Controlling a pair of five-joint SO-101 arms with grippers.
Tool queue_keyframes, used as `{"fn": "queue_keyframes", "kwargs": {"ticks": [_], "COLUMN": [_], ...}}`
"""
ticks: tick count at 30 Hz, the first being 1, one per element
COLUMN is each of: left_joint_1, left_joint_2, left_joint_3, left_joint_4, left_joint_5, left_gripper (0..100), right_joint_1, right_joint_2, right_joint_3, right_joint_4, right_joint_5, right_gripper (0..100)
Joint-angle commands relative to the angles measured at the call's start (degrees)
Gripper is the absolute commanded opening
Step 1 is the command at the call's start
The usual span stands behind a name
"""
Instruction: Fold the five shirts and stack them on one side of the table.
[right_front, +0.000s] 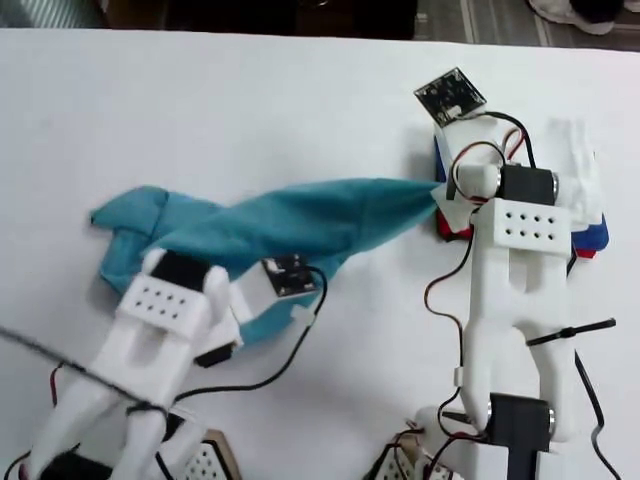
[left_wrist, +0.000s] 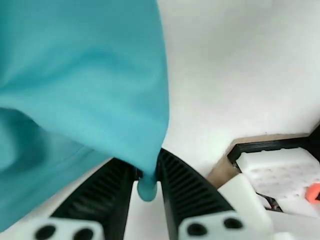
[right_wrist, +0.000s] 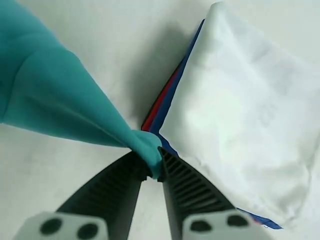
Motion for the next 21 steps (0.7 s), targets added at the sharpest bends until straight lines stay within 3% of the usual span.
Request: {"fn": "queue_keyframes", "kwargs": {"ticks": [1,6,13,18,21], "left_joint_1": [0.09,-0.09,-0.09,-0.44,-5.54], "left_joint_2": [-6.15,-8.53,-5.01,-4.4,-3.96], "left_joint_3": [-0.04,0.4,-0.31,-5.23,-3.38], "left_joint_4": [2.37,-0.09,-1.41,-3.6,-10.9], "left_joint_5": [0.26,0.26,3.43,4.22,4.22], "left_gripper": [3,4,28,26,26], "right_joint_1": [0.84,0.84,4.26,6.29,6.46], "right_joint_2": [-0.13,-0.13,-0.13,-0.13,-0.13], "right_joint_3": [-1.76,-1.76,-1.76,-1.76,-1.85], "right_joint_4": [-1.19,-1.19,-4.44,-4.7,-4.7], "right_joint_5": [-0.18,-0.18,-0.18,0.26,0.26], "right_gripper": [2.0,2.0,2.0,2.0,2.0]}}
